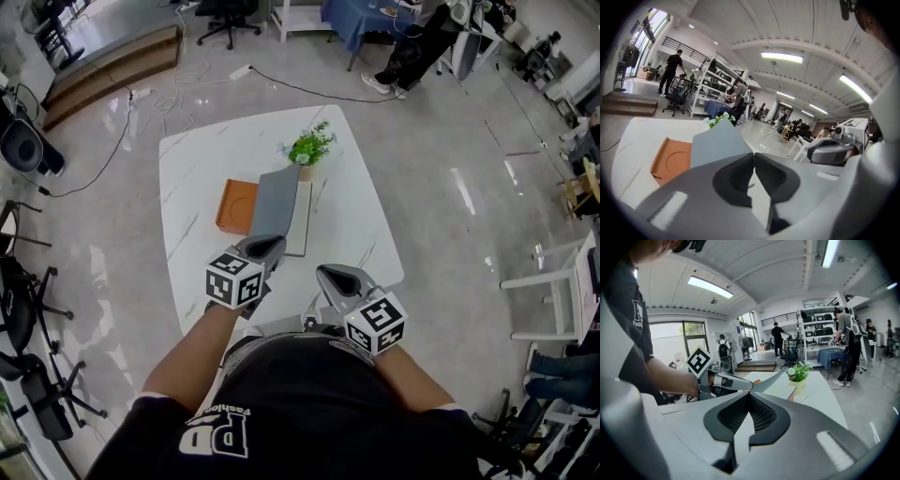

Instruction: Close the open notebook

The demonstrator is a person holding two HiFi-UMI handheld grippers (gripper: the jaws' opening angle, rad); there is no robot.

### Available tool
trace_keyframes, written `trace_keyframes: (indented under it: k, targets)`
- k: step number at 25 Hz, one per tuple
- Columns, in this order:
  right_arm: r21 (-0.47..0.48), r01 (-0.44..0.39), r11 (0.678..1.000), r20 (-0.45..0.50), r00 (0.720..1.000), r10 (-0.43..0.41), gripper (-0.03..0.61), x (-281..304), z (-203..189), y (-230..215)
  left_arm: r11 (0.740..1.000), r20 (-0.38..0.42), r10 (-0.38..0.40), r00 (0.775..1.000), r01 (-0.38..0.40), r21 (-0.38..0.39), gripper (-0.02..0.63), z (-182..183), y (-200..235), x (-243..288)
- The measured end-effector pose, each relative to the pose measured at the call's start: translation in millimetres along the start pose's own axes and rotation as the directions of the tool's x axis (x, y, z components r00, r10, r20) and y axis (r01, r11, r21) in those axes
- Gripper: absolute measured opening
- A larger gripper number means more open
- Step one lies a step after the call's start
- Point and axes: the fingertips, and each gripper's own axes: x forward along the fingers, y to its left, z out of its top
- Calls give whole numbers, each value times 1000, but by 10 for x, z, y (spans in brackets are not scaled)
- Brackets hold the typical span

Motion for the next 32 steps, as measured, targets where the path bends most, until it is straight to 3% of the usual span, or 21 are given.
trace_keyframes:
  k: [3, 9, 17, 32]
  targets:
    - [3, 5, 1000, 0, 1000, -5, 0, -14, -1, -26, 1000, -34, 2, 999, -1, 29, 67, -64, -27, 81]
    - [11, 18, 1000, 1, 1000, -18, 0, -44, -9, -89, 985, -112, 44, 993, -25, 169, 67, -225, -76, 220]
    - [17, 24, 1000, 0, 1000, -24, 0, -73, -28, -149, 976, -191, 60, 980, -17, 216, 69, -412, -118, 445]
    - [32, 45, 998, -5, 999, -45, 0, -110, -54, -228, 973, -278, 42, 960, 24, 230, 77, -558, -226, 610]
